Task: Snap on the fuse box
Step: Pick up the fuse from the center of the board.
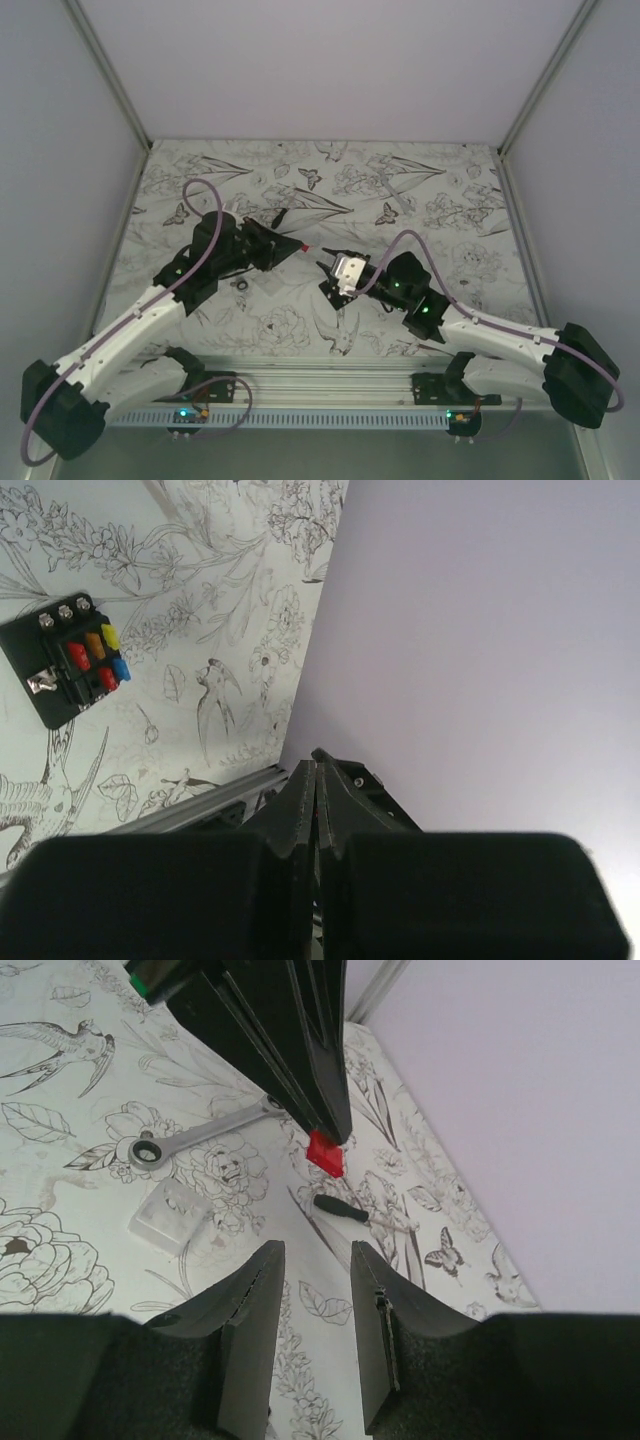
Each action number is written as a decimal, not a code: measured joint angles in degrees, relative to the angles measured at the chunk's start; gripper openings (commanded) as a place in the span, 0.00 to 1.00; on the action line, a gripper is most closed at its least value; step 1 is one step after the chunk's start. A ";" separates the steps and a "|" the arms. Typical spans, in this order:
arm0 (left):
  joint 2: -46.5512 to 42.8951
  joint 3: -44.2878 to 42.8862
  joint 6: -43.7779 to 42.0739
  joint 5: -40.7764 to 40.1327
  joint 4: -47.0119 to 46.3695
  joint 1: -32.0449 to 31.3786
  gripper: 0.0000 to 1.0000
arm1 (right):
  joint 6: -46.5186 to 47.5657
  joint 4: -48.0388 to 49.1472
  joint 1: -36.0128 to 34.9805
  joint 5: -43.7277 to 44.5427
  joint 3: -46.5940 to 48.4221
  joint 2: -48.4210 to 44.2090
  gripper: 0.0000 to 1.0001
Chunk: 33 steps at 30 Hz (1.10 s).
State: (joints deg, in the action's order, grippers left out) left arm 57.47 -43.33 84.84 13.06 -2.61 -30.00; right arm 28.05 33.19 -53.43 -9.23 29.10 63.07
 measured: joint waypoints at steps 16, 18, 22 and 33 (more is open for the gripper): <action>-1.55 -1.97 1.75 1.01 7.65 0.00 0.00 | 10.40 -0.90 -3.91 0.79 6.34 2.62 0.38; -1.51 -2.45 1.81 0.98 8.02 0.00 0.00 | 11.21 -1.38 -4.28 0.79 6.71 3.04 0.39; -1.51 -2.75 2.56 0.98 8.48 0.00 0.00 | 12.79 -2.62 -4.92 0.76 7.17 3.15 0.39; -1.66 -2.89 3.93 0.79 8.50 0.00 0.00 | 15.26 -6.29 -5.07 0.81 7.21 2.99 0.36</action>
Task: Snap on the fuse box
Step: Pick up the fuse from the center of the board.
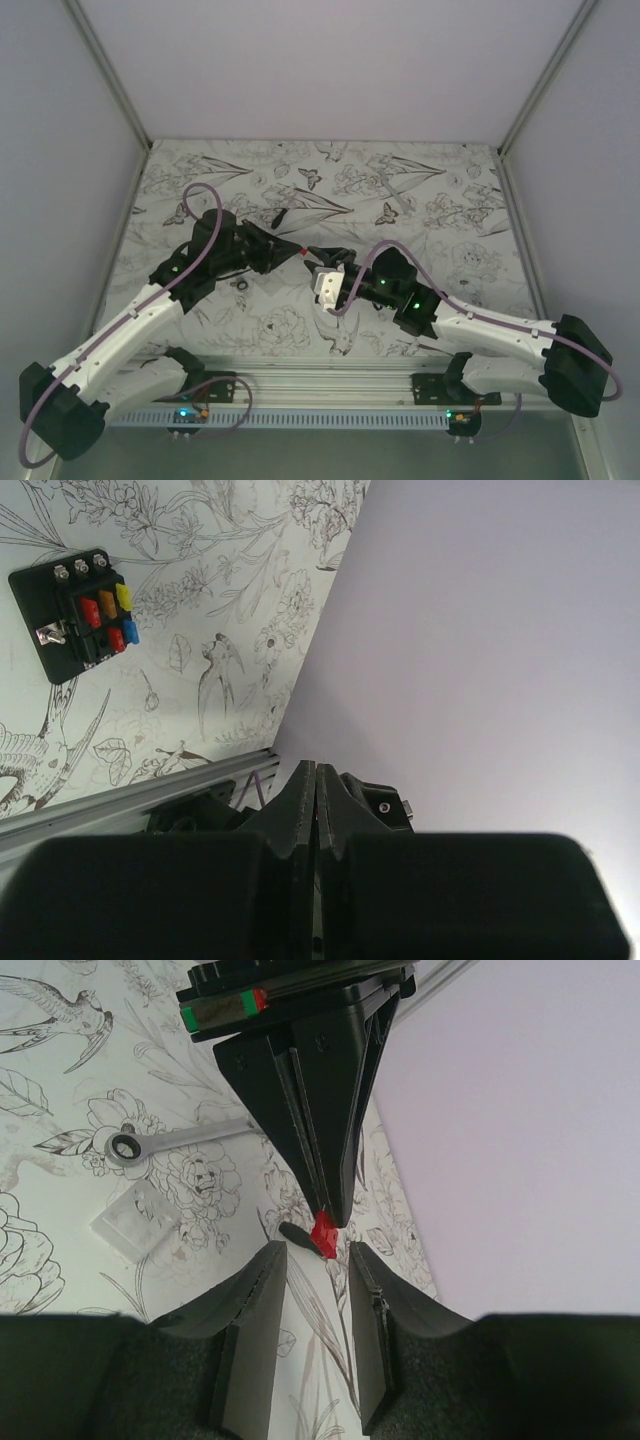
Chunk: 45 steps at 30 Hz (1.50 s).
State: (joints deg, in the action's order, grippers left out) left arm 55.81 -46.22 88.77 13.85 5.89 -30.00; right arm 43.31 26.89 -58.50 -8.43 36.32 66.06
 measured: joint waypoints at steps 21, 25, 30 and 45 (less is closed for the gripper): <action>-0.11 -0.46 0.63 0.24 0.26 -0.04 0.00 | 1.38 1.14 -0.13 0.04 1.55 2.62 0.19; -0.37 -0.46 0.74 0.20 0.44 -0.04 0.04 | 1.51 1.25 -0.15 0.07 1.55 2.60 0.09; -0.37 -0.44 0.83 0.17 0.59 -0.04 0.22 | 1.33 0.52 -0.15 0.26 2.10 2.56 0.00; -8.13 5.11 -10.47 -11.76 7.52 -0.04 0.51 | -18.21 -26.56 2.62 3.10 15.69 4.87 0.00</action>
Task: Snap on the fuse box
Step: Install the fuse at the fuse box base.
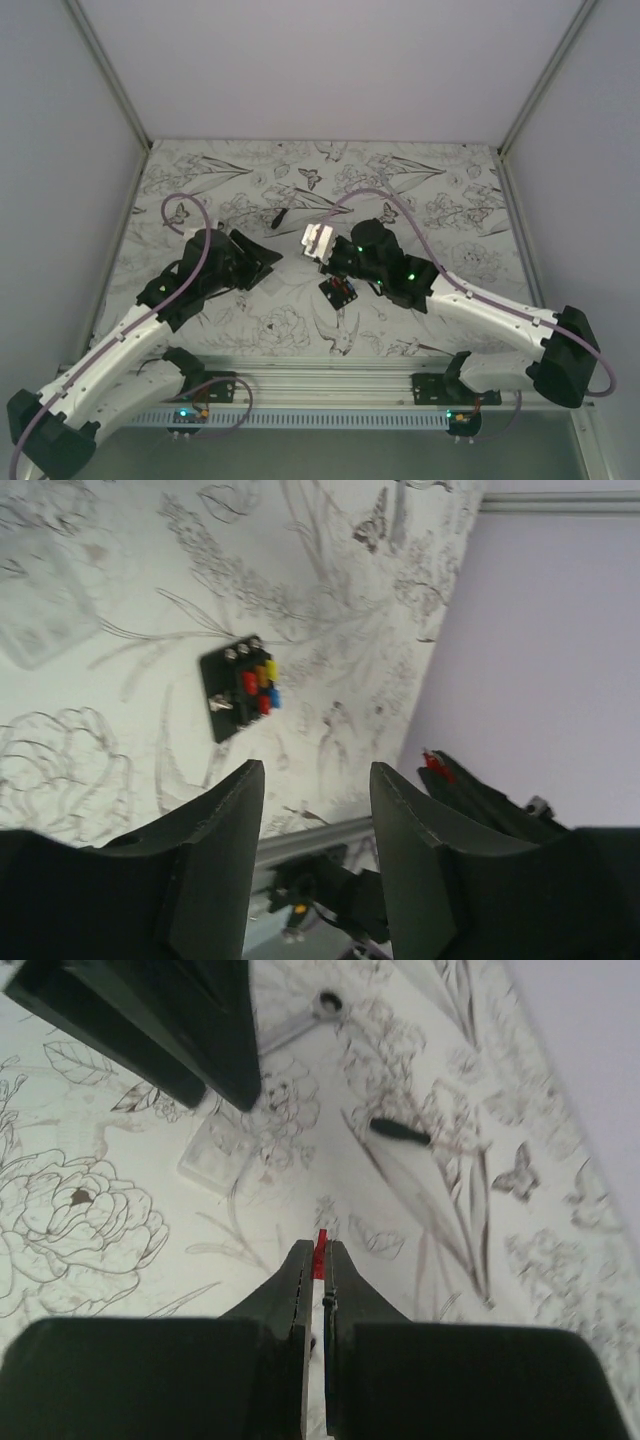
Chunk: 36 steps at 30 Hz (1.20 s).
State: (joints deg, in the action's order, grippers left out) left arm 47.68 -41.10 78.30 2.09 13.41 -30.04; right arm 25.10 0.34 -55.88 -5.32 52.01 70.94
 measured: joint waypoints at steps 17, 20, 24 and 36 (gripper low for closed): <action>1.07 3.54 -22.77 -5.95 3.58 0.00 0.94 | -27.74 -31.91 6.12 1.97 12.15 10.43 0.00; 2.27 3.54 -25.40 -6.32 3.65 0.02 0.99 | -30.60 -35.85 7.21 1.16 13.33 13.29 0.00; 3.96 3.48 -28.68 -6.36 4.48 0.04 1.00 | -33.62 -41.07 8.70 -0.02 15.72 17.25 0.00; 4.98 3.34 -33.40 -7.85 6.88 0.04 1.00 | -36.79 -48.11 9.57 -2.60 20.33 27.17 0.00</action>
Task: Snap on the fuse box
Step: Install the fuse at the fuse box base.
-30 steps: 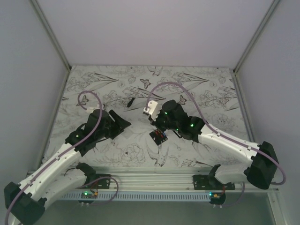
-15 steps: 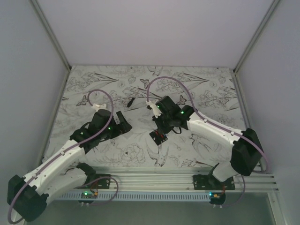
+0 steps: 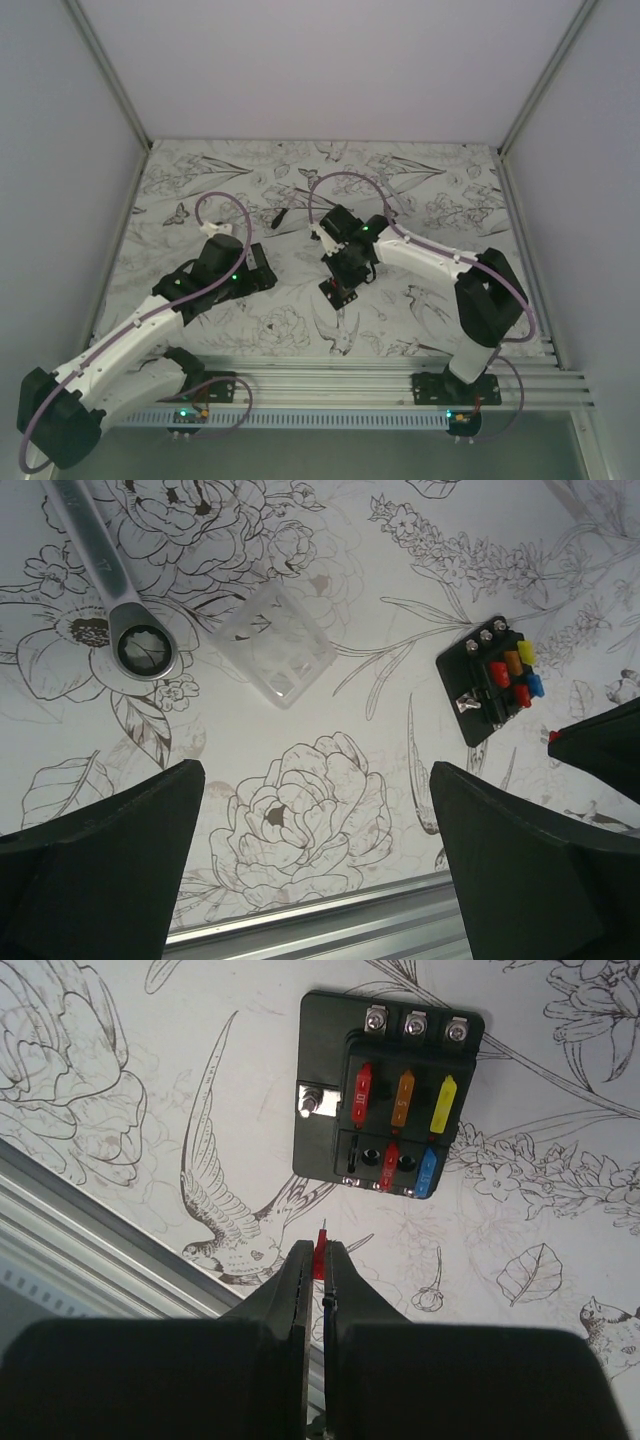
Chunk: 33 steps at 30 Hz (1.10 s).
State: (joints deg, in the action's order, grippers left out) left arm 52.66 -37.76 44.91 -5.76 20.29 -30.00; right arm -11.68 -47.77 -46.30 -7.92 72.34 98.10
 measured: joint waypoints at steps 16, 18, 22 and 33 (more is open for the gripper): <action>1.09 -0.35 -0.87 -0.81 1.05 0.00 1.00 | -1.25 -0.68 0.00 2.05 3.39 6.62 0.00; 1.09 -0.39 -0.87 -0.81 1.16 0.00 1.00 | -1.31 -0.63 0.00 2.23 3.41 7.17 0.00; 1.09 -0.50 -0.85 -0.81 1.20 0.00 1.00 | -1.90 -0.22 0.00 2.49 3.41 8.15 0.00; 1.09 -0.57 -0.85 -0.79 1.20 0.00 1.00 | -2.67 0.92 0.00 2.51 3.45 8.57 0.00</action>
State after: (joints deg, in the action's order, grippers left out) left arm 53.76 -38.33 44.05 -6.55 21.50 -30.00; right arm -14.35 -46.85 -46.30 -5.41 75.79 106.67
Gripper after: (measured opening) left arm 0.995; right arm 0.061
